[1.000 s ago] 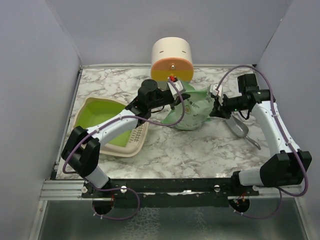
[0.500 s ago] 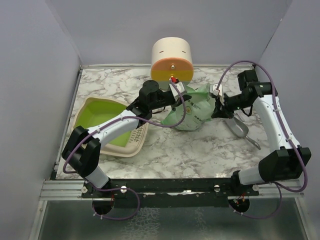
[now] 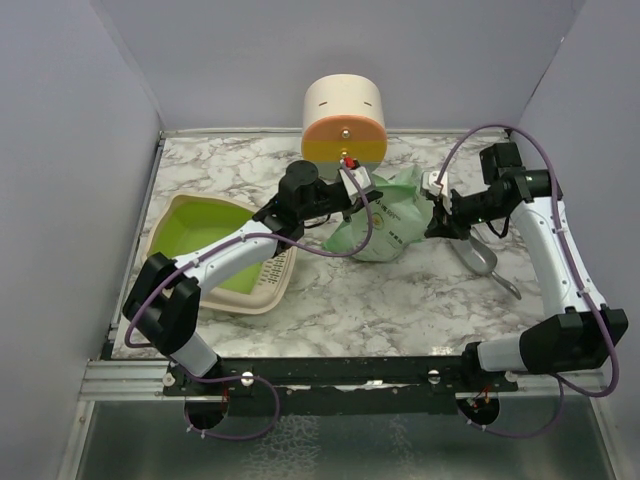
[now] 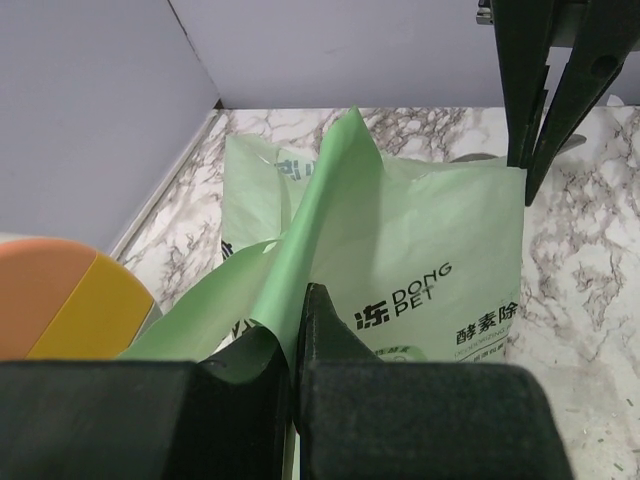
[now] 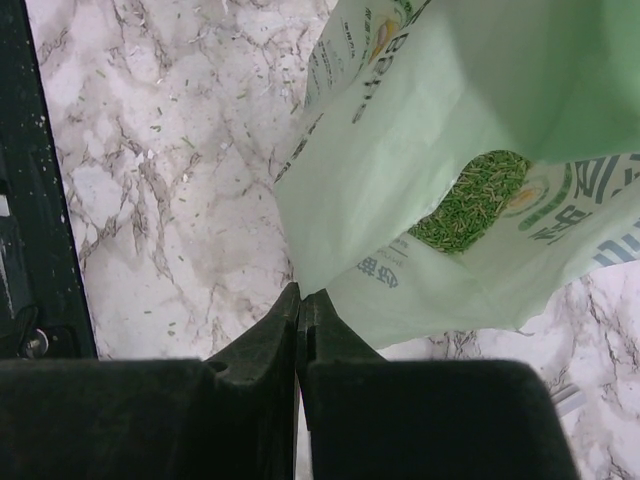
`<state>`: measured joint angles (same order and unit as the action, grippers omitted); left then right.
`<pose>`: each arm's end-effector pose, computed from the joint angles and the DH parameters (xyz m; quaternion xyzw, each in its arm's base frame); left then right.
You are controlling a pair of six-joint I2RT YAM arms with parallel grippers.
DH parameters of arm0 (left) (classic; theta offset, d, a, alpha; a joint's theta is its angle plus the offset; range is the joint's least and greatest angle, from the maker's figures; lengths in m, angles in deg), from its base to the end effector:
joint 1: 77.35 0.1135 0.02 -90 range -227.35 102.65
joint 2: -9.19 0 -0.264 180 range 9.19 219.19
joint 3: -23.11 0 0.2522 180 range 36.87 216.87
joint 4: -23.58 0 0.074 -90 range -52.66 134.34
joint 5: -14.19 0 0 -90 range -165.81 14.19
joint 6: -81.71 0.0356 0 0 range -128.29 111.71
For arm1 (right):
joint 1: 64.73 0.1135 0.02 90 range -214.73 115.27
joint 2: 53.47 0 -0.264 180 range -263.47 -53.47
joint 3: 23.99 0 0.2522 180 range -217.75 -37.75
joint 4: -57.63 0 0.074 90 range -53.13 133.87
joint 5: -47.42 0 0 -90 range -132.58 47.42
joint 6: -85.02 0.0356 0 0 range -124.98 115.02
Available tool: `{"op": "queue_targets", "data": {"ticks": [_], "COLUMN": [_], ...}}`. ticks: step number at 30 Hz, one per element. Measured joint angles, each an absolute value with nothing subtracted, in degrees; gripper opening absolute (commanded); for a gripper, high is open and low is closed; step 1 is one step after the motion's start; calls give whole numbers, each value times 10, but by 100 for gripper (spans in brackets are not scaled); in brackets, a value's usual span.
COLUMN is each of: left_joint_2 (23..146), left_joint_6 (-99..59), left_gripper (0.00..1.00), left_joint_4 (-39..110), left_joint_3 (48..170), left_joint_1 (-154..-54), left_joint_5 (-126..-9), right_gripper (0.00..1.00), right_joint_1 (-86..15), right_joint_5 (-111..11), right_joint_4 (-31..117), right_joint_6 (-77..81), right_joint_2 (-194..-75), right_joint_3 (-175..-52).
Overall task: Fill the litter box with clean litter
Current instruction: Open the cat litter bag at the center of the board.
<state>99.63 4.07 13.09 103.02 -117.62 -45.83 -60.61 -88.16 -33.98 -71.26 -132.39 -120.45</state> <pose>0.2745 -0.2559 0.3313 0.4668 0.5314 -0.3422 0.6185 0.2344 0.0424 0.3535 -0.5702 0.7151 0.2626 0.3074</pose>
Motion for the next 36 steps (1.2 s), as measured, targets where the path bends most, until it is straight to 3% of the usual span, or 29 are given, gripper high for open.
{"op": "queue_targets", "data": {"ticks": [6, 8, 9, 11, 13, 14, 19, 24, 26, 29, 30, 31, 36], "left_joint_2": [993, 992, 991, 984, 976, 969, 920, 857, 828, 784, 773, 764, 790], "left_joint_6": [40, 38, 37, 34, 32, 36, 34, 15, 2, -21, -31, -43, -75], "left_gripper": [0, 0, 11, 48, 94, 98, 99, 99, 85, 34, 23, 18, 23], "left_joint_4": [139, 138, 136, 133, 131, 129, 122, 117, 110, 104, 104, 107, 181], "left_joint_3": [1029, 1027, 1025, 1018, 1013, 1010, 997, 996, 992, 972, 966, 962, 995], "left_joint_1": [-1179, -1179, -1179, -1178, -1175, -1173, -1166, -1166, -1166, -1165, -1165, -1165, -1183], "left_joint_5": [-455, -454, -454, -460, -473, -481, -521, -545, -547, -535, -528, -519, -499], "right_gripper": [1, 7, 12, 21, 27, 29, 45, 51, 51, 51, 50, 50, 53], "right_joint_1": [-606, -608, -610, -613, -615, -616, -618, -622, -646, -745, -799, -873, -1103], "right_joint_5": [-883, -883, -882, -875, -866, -858, -822, -735, -695, -697, -712, -728, -801], "right_joint_4": [-330, -323, -316, -296, -277, -269, -233, -175, -149, -129, -119, -106, -100], "right_joint_6": [-711, -698, -689, -656, -627, -607, -531, -451, -410, -371, -361, -355, -393], "right_joint_2": [-1305, -1299, -1296, -1283, -1262, -1249, -1226, -1230, -1242, -1276, -1292, -1314, -1412], "right_joint_3": [-1179, -1175, -1174, -1171, -1172, -1175, -1228, -1258, -1268, -1286, -1288, -1286, -1217]}}
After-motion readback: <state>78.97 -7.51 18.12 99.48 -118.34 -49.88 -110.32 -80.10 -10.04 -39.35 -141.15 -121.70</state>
